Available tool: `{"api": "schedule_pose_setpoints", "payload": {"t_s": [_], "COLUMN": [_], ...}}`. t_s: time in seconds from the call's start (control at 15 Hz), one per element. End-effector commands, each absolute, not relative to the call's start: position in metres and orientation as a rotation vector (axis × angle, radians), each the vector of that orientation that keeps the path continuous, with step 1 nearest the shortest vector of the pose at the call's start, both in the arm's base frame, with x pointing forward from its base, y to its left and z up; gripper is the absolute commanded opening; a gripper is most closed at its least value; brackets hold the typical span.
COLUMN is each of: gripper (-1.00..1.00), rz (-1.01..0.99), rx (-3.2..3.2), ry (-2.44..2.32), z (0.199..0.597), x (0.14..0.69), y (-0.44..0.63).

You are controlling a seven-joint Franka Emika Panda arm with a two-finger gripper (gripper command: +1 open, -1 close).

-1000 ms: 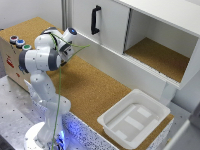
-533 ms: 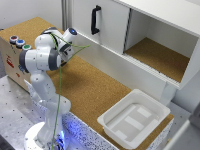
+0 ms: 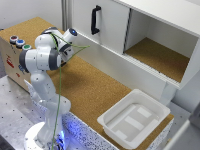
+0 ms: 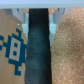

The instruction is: Grasp the handle of the drawer, then open it

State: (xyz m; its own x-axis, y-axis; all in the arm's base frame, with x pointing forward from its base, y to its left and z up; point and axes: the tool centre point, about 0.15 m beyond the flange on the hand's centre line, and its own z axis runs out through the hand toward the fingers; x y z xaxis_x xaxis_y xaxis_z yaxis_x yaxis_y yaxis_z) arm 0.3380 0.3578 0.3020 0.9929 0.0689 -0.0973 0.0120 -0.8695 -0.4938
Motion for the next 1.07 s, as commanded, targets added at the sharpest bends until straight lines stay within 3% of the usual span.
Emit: {"api": "schedule_pose_setpoints", "payload": {"t_s": [0.0, 1.0], "gripper": [-1.00, -1.00], "rz": [0.198, 0.192], "rx": [-2.519, -2.526], "ry": [-0.026, -0.002], "z": [0.280, 0.273], "x": [0.340, 0.349], "y": [0.332, 0.296]}}
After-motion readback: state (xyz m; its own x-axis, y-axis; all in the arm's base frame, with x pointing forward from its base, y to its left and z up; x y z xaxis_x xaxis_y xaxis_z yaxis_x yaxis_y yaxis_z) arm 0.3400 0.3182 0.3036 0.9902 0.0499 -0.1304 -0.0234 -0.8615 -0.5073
